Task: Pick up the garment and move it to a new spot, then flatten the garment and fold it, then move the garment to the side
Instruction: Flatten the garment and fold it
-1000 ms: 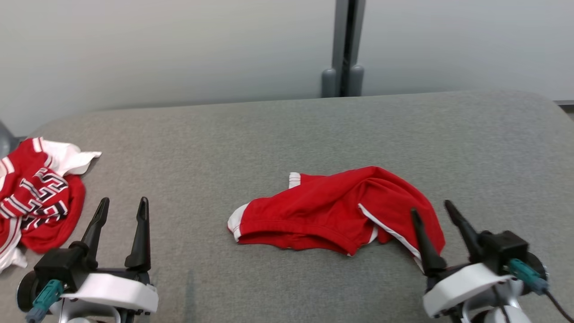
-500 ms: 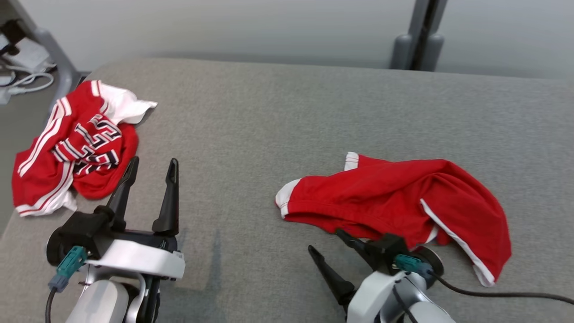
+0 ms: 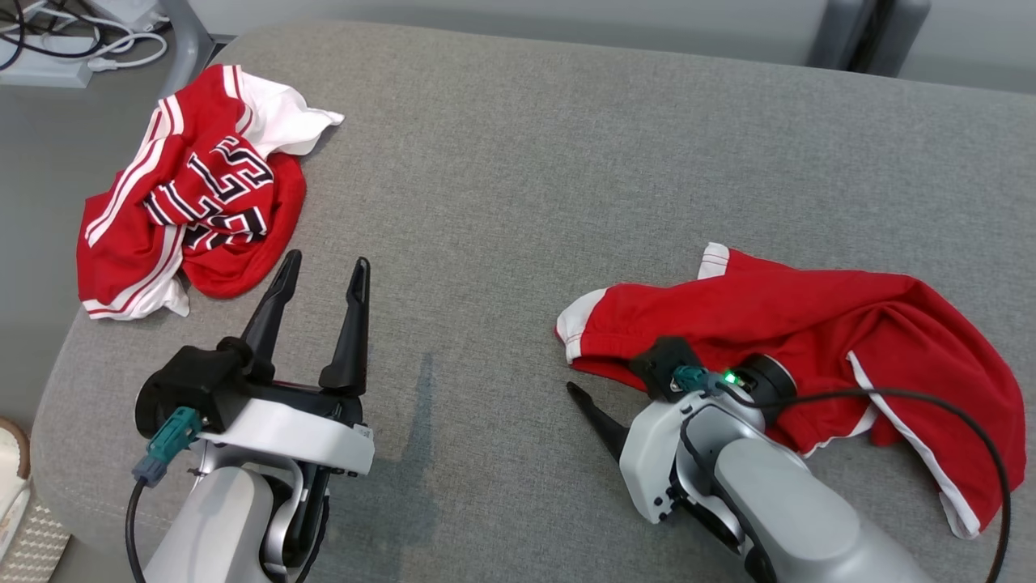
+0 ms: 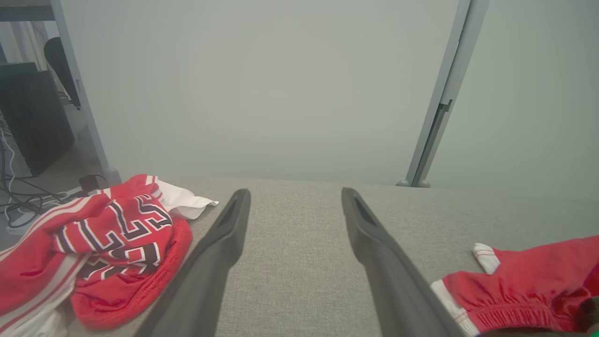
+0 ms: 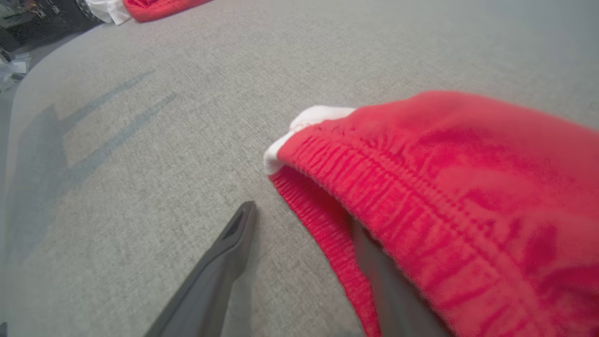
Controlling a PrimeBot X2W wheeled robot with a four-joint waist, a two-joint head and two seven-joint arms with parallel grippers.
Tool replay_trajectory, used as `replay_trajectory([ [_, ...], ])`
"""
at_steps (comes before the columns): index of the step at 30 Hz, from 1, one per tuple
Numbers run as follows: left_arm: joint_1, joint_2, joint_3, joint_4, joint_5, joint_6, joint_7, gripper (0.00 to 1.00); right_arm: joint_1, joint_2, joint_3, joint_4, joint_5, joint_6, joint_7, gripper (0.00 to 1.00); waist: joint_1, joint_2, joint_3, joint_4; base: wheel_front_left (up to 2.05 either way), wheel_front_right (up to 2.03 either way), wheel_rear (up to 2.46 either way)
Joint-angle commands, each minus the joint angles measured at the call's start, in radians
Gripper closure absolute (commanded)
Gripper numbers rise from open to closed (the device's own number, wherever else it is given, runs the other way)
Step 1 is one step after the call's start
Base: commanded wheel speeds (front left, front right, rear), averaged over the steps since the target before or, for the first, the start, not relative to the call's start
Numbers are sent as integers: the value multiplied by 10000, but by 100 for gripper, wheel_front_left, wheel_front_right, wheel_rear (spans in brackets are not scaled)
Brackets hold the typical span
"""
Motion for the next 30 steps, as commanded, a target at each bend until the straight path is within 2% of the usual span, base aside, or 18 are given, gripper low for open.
replay_trajectory([
  [1, -212, -39, 7, 84, 84, -67, -55, 0, -206, -87, 49, 438, -129, -5, 330, 0, 0, 0, 95, 69, 0, 0, 0],
  [2, -258, -72, 4, 149, 74, -119, -73, 0, -259, -90, 99, 596, 6, -6, 381, 25, 0, 0, 118, 79, 0, 0, 0],
  [3, -288, -95, 9, 205, 84, -124, -82, 0, -316, -90, 165, 746, 105, -6, 449, 57, 0, 0, 143, 81, 0, 0, 0],
  [5, -320, -121, 74, 319, 110, -188, -106, 0, -385, -96, 293, 901, 332, -5, 562, 100, 0, 0, 173, 25, 0, 0, 0],
  [9, -283, -134, 252, 455, 153, -198, -118, 0, -411, -93, 497, 714, 774, -3, 412, 100, 0, 0, 121, -217, 0, 0, 0],
  [13, -135, -58, 487, 472, 234, -240, -128, 0, -516, -52, 781, -198, 1466, -3, 192, 100, 0, 0, -7, -635, 0, 0, 0],
  [18, -5, -13, 694, 403, 313, -254, -120, 0, -714, -58, 1093, -1426, 2318, -3, 503, 100, 0, 0, -174, -1133, 0, 0, 0],
  [19, 59, 25, 792, 385, 350, -250, -121, 0, -842, -50, 1211, -2165, 2656, -3, 684, 100, 0, 0, -272, -1379, 0, 0, 0],
  [25, 249, 200, 1025, 301, 391, -223, -121, 0, -1002, -98, 1107, -4870, 4540, -3, 1450, 100, 0, 0, -506, -2101, 0, 0, 0],
  [30, 414, 264, 1066, 158, 426, -139, -109, 0, -470, -905, 104, -6547, 5411, -3, 2120, 100, 0, 0, -581, -2592, 0, 0, 0],
])
